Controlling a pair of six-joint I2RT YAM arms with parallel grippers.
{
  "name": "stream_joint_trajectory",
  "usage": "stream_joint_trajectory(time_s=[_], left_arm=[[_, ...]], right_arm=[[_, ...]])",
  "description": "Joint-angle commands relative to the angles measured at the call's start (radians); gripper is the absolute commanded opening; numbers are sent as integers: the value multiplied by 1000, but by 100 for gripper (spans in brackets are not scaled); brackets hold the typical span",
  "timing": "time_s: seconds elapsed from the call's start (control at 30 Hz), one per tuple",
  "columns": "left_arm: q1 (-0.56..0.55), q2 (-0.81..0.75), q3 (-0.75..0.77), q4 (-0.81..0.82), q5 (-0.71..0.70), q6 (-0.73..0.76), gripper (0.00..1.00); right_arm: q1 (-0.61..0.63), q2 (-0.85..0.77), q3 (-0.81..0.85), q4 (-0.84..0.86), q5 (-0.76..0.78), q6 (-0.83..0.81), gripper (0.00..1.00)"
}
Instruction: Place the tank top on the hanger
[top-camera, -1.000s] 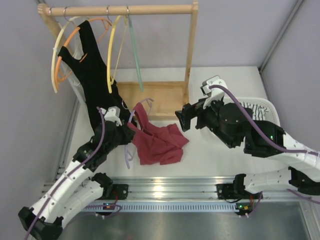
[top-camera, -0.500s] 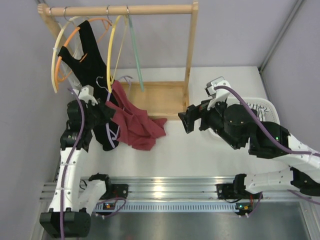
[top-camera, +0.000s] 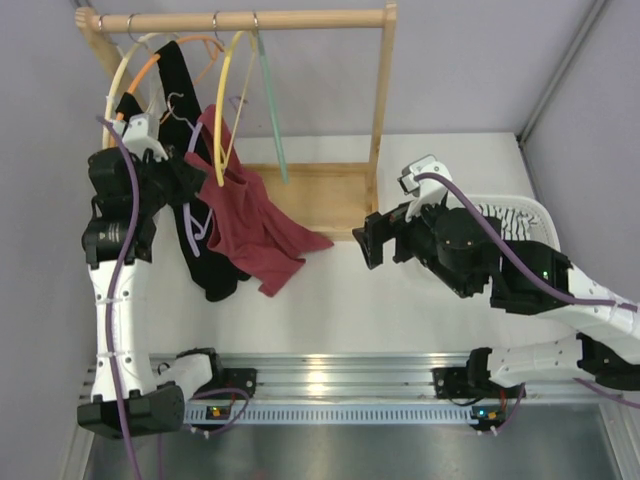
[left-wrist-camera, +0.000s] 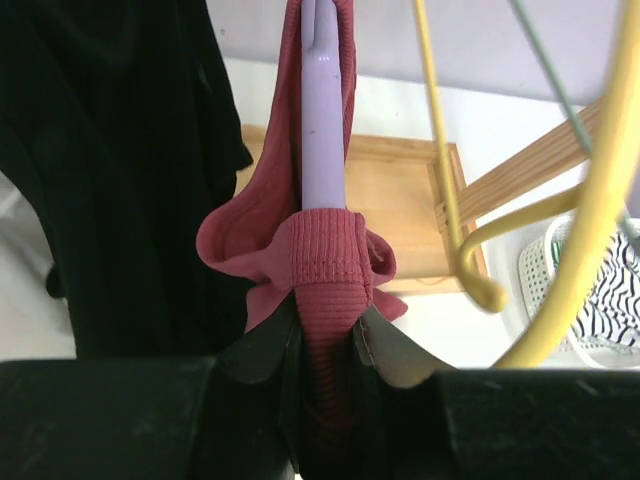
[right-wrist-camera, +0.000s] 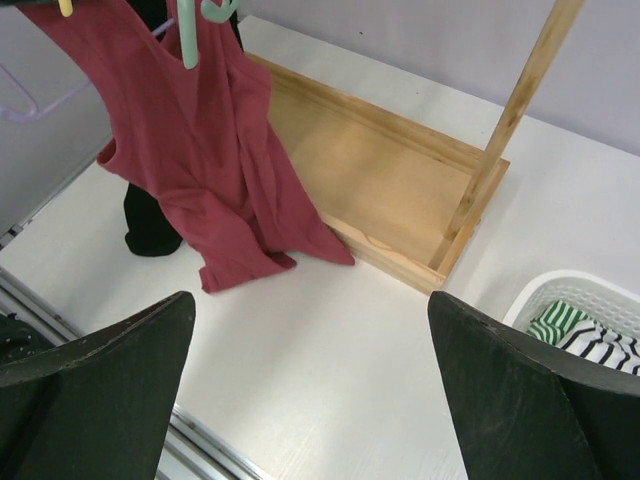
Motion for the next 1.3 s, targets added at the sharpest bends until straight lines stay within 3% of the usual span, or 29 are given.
stream_joint_trajectory(time_s=[0.0,0.27,0.53,0.97,1.27], left_arm=[[6,35,173,-18,-8,57,0],[6,179,394,-137,-18,102,0],[0,282,572,-166,74,105,0],[-75,434,897,-265,-76,145,0],[-130,489,947,-246,-200,180,0]], right_arm=[[4,10,53,2,-5,-14,100],[4,20,61,2,-9,-14,100],[4,23,52,10,-3,-14,100],[2,11,27,21,8,-19,100],[1,3,3,30,9,-23,100]])
